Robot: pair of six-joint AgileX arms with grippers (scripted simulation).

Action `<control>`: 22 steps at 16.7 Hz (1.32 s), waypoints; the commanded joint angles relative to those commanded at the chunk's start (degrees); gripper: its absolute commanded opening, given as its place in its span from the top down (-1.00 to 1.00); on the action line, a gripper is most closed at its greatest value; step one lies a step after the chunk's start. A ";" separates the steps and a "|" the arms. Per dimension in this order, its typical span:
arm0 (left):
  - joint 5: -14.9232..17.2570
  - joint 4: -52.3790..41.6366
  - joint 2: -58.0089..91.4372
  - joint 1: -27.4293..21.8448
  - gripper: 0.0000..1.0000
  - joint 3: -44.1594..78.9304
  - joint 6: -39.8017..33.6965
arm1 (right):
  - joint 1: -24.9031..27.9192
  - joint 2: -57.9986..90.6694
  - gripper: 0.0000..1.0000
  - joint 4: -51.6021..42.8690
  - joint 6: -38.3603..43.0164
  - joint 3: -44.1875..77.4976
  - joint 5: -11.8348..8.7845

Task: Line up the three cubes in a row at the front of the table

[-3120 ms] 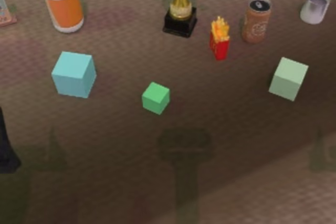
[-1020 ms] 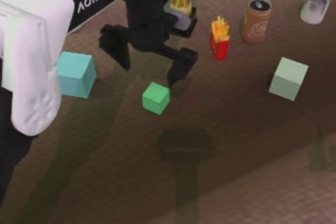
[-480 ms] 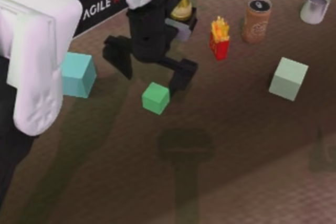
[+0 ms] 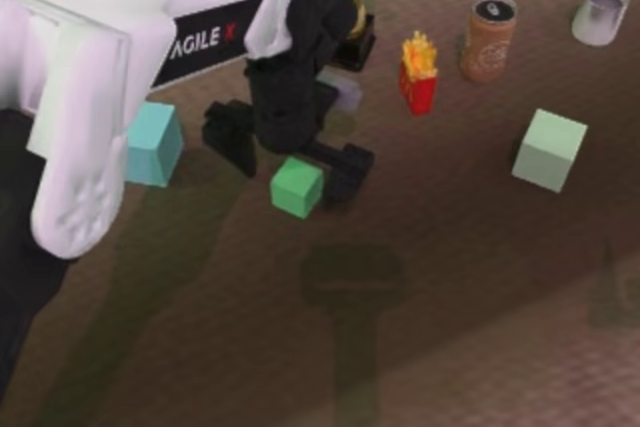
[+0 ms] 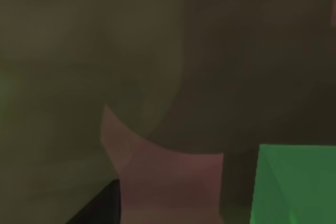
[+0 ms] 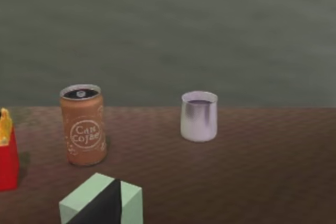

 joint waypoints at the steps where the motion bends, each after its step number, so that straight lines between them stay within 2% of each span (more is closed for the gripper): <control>1: 0.00 0.00 0.00 0.00 -1.00 0.00 0.00 | 0.00 0.00 -1.00 0.00 0.00 0.00 0.00; 14: 0.00 0.00 0.00 0.00 0.96 0.00 0.00 | 0.00 0.00 -1.00 0.00 0.00 0.00 0.00; 22: 0.00 0.00 0.00 0.00 1.00 0.00 0.00 | 0.00 0.00 -1.00 0.00 0.00 0.00 0.00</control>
